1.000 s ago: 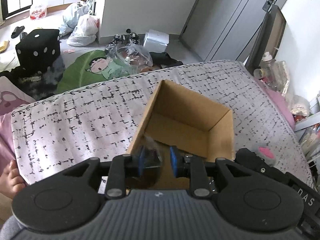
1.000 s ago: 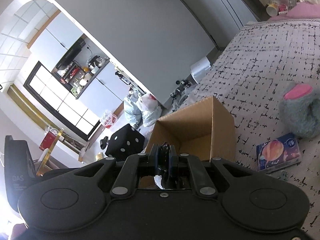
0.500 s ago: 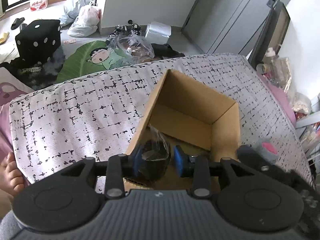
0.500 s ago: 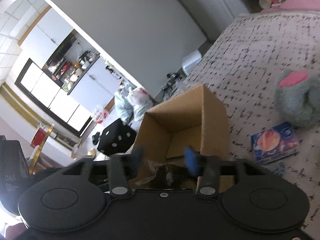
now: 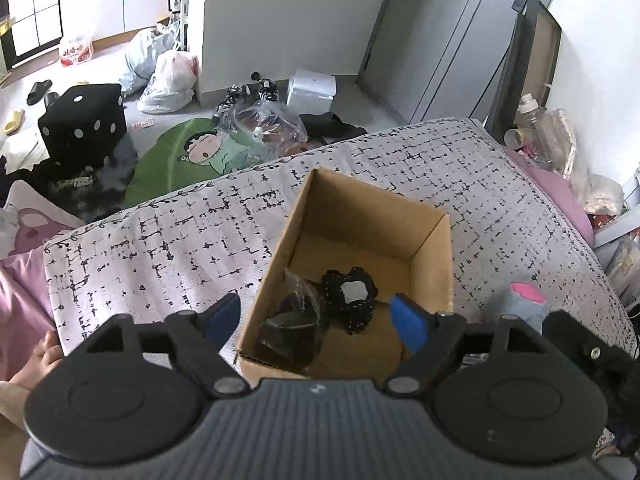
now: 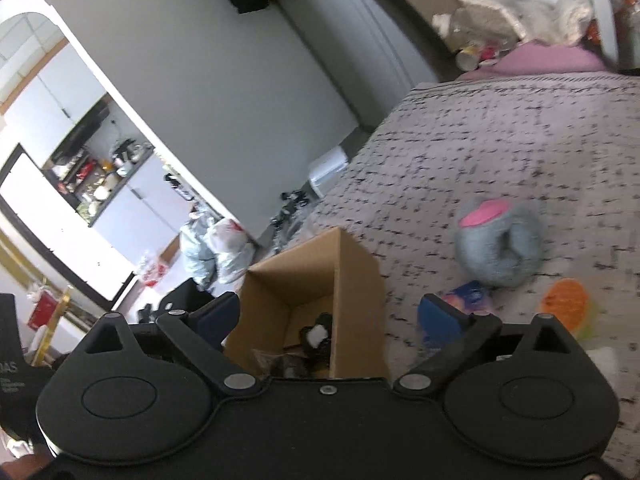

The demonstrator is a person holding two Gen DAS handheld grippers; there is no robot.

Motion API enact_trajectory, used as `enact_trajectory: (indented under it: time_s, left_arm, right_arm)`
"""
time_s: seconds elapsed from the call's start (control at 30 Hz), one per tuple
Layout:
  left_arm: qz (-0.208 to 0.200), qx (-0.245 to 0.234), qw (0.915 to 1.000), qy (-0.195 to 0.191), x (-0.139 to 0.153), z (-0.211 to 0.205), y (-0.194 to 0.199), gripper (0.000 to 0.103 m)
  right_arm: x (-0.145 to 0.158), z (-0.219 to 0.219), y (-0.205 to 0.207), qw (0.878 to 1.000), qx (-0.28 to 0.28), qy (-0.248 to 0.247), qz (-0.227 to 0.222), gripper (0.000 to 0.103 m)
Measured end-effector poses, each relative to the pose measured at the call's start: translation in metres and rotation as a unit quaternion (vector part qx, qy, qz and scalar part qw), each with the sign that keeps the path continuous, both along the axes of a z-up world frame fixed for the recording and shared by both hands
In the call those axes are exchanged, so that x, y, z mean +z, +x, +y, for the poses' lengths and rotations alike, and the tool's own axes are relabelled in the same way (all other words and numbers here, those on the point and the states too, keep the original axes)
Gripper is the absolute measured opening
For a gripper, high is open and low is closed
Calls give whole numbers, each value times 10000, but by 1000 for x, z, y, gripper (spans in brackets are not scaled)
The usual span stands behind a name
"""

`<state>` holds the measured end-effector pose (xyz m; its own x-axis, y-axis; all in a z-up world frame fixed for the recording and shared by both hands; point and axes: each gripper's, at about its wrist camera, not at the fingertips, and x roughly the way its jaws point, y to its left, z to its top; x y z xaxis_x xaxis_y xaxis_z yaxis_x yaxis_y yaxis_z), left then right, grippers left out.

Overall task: Organize soft objects
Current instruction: 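Withdraw the left tool from the box toward the grey-blue cloth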

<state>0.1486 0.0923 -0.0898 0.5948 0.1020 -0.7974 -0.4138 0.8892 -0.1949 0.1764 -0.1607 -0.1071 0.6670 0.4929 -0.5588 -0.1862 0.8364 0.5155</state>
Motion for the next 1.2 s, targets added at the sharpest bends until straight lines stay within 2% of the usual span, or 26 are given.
enact_trajectory:
  time_s: [0.13,0.2,0.4,0.5,0.77,1.0,1.2]
  left_arm:
    - [6,-140,9999,-1,5,-10,-1,83]
    - [-10,-146,9999,15,8,-15,-3,84]
    - [-118,-291,9993,207,22,-35,-7,95]
    - [-109,-339,9990,260,25,-44,-9,96]
    - [-129,-523,9984,187,27,-69,-15,97]
    - [-152,-713,9973,129,31,-92,-18,99]
    - [-158,-855,9962,105,35,-107,-21,99]
  right_arm:
    - [4,-8,-5,9988,-248,-411,9,97]
    - [4,-14,-6,9981,-371,-478,89,97]
    - [1,-27,-11,9965,-493,-611,271,97]
    - [1,-31,-17,9955,-570,-719,248,101]
    - [4,-61,-31,9951,-624,-743,175,103]
    - [2,-97,-37,9933,-871,-685,311,103]
    - [1,-109,-39,9925,-928,-707,367,103]
